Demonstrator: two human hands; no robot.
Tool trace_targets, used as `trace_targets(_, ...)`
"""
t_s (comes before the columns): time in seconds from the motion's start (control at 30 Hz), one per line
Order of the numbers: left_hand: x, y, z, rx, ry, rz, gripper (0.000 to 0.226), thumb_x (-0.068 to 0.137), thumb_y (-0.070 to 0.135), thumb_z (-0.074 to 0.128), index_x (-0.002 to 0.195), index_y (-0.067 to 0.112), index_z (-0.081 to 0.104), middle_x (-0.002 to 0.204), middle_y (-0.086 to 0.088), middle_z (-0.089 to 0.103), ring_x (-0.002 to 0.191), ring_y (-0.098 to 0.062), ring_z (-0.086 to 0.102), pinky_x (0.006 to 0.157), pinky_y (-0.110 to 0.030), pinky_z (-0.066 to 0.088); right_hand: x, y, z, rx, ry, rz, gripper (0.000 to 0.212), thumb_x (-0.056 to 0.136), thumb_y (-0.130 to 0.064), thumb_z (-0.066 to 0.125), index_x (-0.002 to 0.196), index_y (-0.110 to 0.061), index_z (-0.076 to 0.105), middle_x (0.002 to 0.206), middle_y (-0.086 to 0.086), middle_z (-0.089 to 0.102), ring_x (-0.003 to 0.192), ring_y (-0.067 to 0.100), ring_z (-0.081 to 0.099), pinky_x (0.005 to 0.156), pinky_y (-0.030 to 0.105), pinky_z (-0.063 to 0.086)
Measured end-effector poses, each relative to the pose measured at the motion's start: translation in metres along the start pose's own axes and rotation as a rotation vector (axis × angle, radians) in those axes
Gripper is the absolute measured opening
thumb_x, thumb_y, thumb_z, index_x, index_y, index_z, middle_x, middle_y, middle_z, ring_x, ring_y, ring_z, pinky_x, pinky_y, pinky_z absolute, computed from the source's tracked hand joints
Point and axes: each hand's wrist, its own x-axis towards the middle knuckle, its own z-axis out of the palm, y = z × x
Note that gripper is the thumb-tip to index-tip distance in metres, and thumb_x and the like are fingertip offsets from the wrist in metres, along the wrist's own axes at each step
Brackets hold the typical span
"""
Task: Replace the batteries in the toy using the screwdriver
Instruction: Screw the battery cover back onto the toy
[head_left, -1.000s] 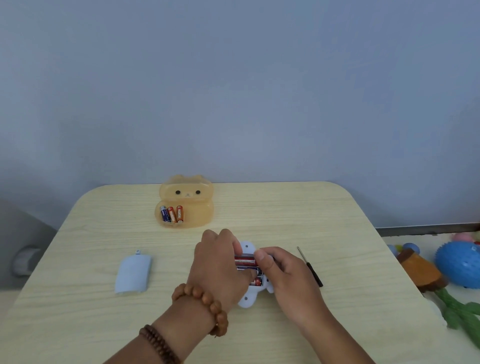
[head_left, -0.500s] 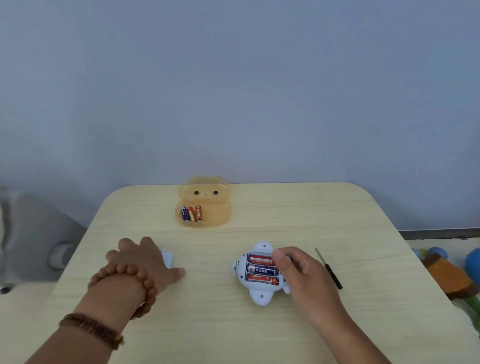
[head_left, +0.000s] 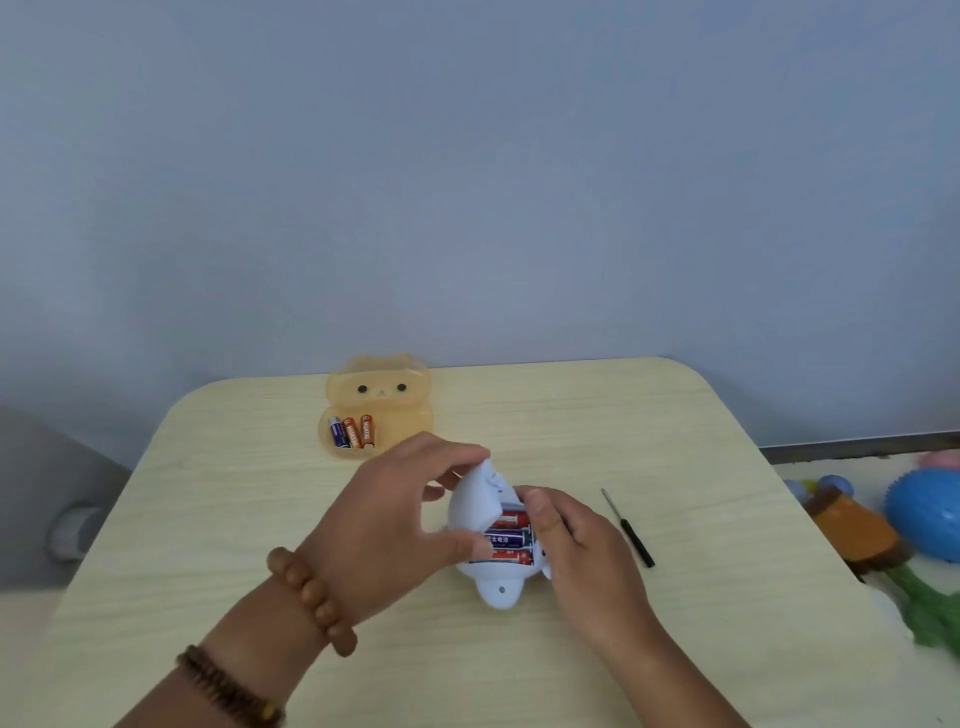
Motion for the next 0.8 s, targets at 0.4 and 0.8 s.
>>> trace_targets(0.4, 0.005, -0.005, 0.018, 0.028, -0.074, 0.018, 0.06, 0.064, 0.034, 0.086, 0.118, 0.038, 0.061, 0.108, 0.023, 0.061, 0.106, -0.001, 0.057, 0.089, -0.027, 0.052, 0.001, 0.009, 0.009, -0.097, 0.085, 0.027, 0.044, 0.107, -0.048, 0.029, 0.09, -0.039, 0.069, 0.079, -0.005, 0.071, 0.082, 0.017, 0.064, 0.075, 0.046, 0.055)
trace_targets(0.8, 0.012, -0.006, 0.021, 0.113, -0.127, -0.046, 0.064, 0.055, 0.036, 0.091, 0.115, 0.036, 0.067, 0.104, 0.019, 0.058, 0.097, 0.0, 0.056, 0.087, -0.026, 0.049, 0.003, -0.004, -0.015, 0.076, -0.132, 0.094, 0.041, 0.105, -0.047, 0.035, 0.101, -0.045, 0.075, 0.084, -0.003, 0.078, 0.082, 0.005, 0.07, 0.078, 0.023, 0.053)
